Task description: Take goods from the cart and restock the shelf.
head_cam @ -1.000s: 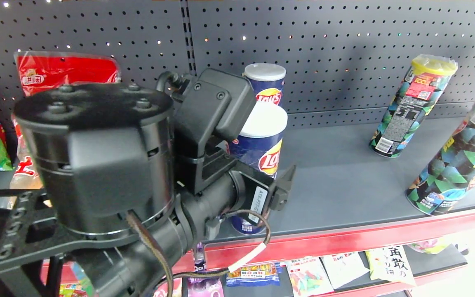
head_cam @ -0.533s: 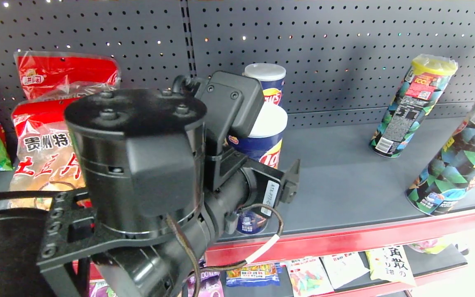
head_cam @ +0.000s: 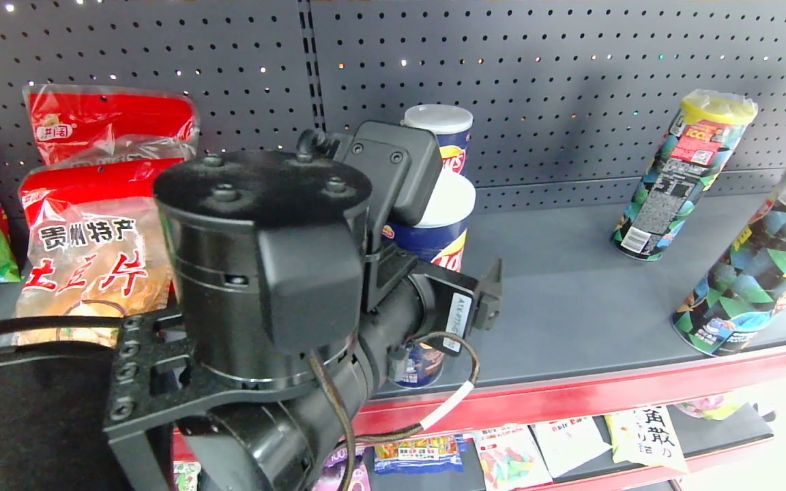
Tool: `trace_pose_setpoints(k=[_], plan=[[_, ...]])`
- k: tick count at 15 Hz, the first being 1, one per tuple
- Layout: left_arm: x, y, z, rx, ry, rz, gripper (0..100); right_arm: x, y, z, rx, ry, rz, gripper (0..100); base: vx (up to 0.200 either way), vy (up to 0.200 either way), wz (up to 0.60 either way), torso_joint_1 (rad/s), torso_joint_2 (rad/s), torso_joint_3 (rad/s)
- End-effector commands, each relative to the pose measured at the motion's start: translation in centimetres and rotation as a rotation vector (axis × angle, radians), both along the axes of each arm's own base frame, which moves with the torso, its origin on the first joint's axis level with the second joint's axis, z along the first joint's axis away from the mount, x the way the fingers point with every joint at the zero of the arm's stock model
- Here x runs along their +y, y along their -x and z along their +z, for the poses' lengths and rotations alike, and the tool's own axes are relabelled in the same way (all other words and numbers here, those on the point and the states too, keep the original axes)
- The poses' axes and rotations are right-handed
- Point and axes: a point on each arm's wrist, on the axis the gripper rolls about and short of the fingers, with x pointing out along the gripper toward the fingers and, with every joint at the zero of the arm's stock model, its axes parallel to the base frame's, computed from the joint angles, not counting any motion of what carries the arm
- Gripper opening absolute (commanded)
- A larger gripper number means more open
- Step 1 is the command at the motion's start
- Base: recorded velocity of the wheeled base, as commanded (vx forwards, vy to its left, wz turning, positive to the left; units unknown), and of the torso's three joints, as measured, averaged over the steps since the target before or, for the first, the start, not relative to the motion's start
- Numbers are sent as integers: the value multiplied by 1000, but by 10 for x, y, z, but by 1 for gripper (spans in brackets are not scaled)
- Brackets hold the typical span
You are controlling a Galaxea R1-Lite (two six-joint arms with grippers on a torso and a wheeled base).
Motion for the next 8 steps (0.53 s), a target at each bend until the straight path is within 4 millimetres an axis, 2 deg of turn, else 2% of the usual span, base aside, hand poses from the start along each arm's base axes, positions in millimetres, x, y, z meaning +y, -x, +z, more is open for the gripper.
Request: trace_pose_setpoints(k=[1,8], plan=[[-1,-1,-1,0,-2,15,100,0,0,0,2,0,1,100,0,0,0,0,0,0],[-3,1,-3,6,4,63,100,0,0,0,2,0,1,100,0,0,0,0,0,0]])
